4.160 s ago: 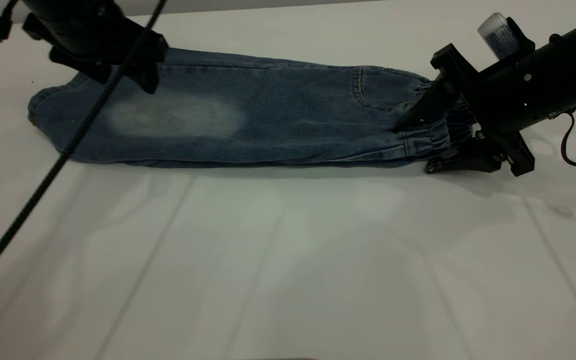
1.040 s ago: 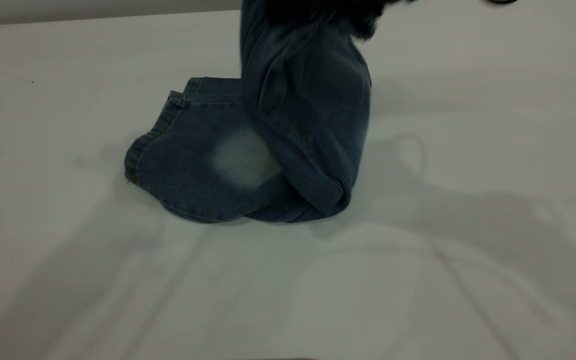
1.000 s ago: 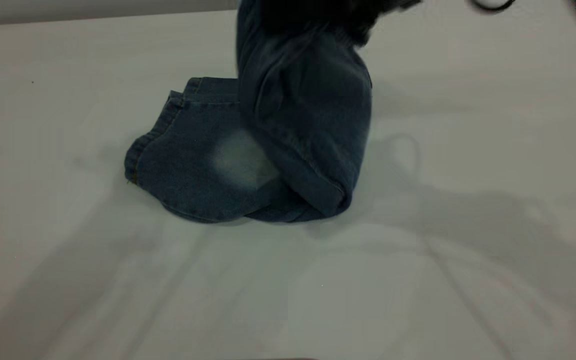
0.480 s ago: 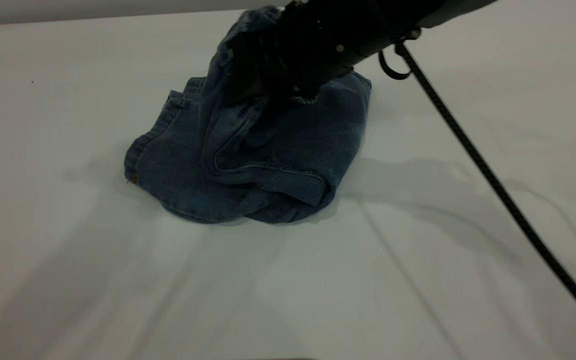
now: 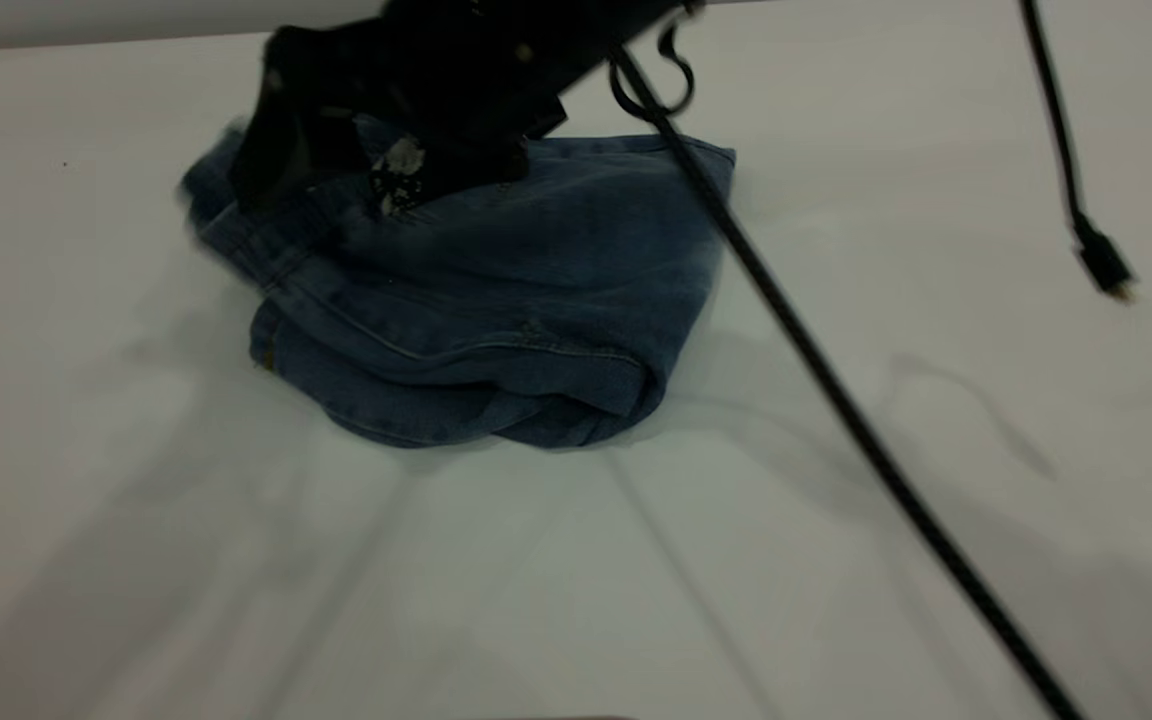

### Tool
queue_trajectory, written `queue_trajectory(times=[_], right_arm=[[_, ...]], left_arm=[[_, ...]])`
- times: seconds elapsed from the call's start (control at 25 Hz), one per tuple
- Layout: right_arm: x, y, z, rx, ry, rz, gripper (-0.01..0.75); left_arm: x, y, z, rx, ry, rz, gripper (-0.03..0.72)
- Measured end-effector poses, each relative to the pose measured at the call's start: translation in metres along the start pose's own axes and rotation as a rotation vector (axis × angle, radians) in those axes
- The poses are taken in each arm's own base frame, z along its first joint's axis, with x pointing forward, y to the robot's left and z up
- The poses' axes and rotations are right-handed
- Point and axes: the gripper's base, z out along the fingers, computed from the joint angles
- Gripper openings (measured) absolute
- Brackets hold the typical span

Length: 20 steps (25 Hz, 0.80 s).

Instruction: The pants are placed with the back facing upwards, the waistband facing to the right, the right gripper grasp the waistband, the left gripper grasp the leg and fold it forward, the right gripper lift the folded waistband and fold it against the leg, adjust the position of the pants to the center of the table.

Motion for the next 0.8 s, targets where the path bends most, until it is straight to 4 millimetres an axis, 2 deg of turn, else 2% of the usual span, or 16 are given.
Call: queue_trajectory(times=[0.16,0.4,0.56,0.8], right_arm=[[-0.016,0.009,-0.005,0.070,0.118,0.034,0.560],[-0.034,0.004,-0.007,0.238,0.155,0.357,0.552],[-0.046,-0.003,0.005,0.281,0.127,0.530,0.538],[-0.045,-0.018,0.043,0.290,0.120,0.725,0.507]], left_arm=[[0.000,0.000,0.000,-0.001,0.001,0.002,0.515],[0.000,0.000,0.000,-0.001,0.002,0.002,0.515],[0.000,0.000,0.000,-0.001,0.003,0.002,0.515],[0.001,0.000,0.000,-0.002,0.006,0.002,0.515]])
